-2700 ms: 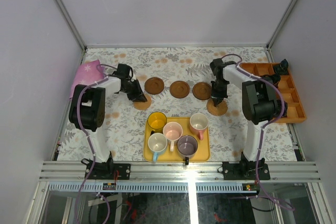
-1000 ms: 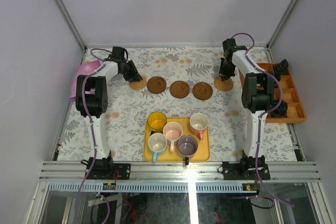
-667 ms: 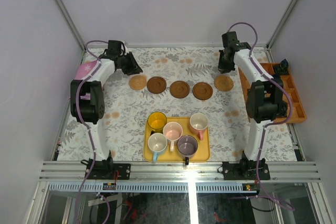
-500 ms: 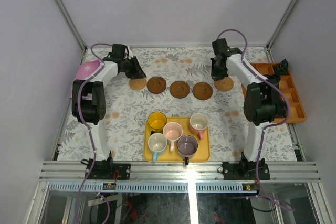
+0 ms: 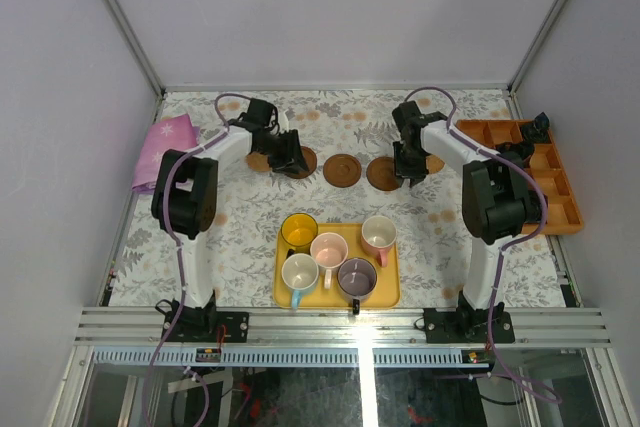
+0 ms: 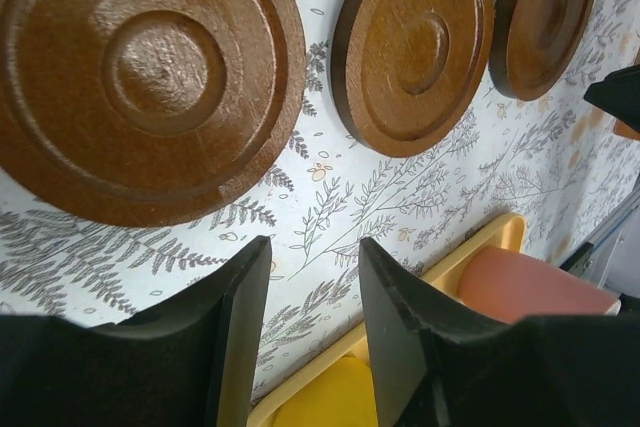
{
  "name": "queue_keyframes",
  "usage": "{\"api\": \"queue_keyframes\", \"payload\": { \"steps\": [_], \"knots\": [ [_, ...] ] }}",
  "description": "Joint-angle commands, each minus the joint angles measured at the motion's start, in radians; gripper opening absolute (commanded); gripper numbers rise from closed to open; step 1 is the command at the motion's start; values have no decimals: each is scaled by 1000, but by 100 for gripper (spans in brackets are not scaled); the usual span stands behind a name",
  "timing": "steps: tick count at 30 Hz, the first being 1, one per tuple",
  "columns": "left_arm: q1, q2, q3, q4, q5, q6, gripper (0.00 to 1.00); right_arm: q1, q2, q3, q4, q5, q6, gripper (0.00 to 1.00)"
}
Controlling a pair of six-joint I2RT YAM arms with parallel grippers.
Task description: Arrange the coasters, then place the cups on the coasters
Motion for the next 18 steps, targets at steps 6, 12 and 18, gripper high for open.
{"api": "queue_keyframes", "payload": {
  "steps": [6,12,18],
  "knots": [
    [-56,106,91,-31,107,27,42,43,-27,-44,42,-68,29,37],
    [-89,168,147,-34,147,32,43,43,9,-45,78,-87,34,36],
    [-121,237,205,-51,186,41,43,43,55,-20,95,-93,36,35]
  ]
}}
